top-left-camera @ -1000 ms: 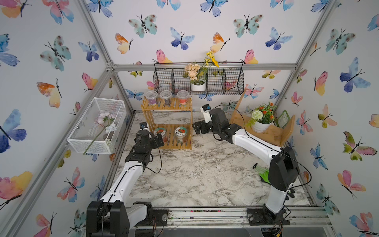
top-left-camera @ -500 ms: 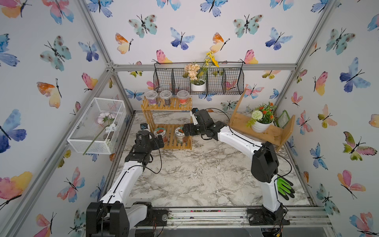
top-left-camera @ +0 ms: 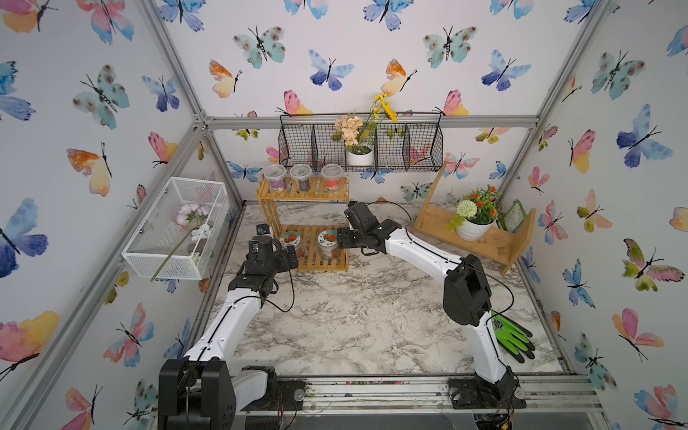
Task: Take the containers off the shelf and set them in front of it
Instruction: Adjust the shelf at the center of the board.
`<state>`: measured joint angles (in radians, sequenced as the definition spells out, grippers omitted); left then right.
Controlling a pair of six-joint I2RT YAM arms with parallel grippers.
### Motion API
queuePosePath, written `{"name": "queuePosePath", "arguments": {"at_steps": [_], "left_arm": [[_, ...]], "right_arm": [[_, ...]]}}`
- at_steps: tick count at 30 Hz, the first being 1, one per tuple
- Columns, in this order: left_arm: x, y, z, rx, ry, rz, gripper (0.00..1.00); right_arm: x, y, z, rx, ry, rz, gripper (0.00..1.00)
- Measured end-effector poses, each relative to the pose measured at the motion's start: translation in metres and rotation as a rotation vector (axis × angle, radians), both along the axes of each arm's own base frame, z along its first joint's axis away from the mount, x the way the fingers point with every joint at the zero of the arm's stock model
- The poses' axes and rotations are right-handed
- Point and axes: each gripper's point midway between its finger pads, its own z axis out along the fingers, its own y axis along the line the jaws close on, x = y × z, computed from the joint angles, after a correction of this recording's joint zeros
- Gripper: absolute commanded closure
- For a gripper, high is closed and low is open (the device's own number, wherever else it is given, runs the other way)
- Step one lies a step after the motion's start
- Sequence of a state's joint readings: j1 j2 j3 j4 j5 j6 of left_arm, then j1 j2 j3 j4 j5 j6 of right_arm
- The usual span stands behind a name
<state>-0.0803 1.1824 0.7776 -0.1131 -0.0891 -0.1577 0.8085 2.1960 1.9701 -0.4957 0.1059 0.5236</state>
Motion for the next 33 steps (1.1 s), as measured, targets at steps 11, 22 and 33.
{"name": "queuePosePath", "arguments": {"at_steps": [11, 22, 33], "left_arm": [[0.002, 0.0, 0.001, 0.0, 0.006, 0.0, 0.0], [0.004, 0.001, 0.005, -0.001, 0.001, 0.003, 0.01], [0.011, 0.004, 0.009, -0.005, 0.003, 0.017, 0.01]], "right_arm": [[0.0, 0.0, -0.002, -0.006, -0.011, -0.024, 0.58], [-0.004, -0.01, -0.009, -0.024, -0.013, -0.064, 0.66], [-0.009, -0.042, -0.009, -0.054, -0.013, -0.131, 0.71]]}}
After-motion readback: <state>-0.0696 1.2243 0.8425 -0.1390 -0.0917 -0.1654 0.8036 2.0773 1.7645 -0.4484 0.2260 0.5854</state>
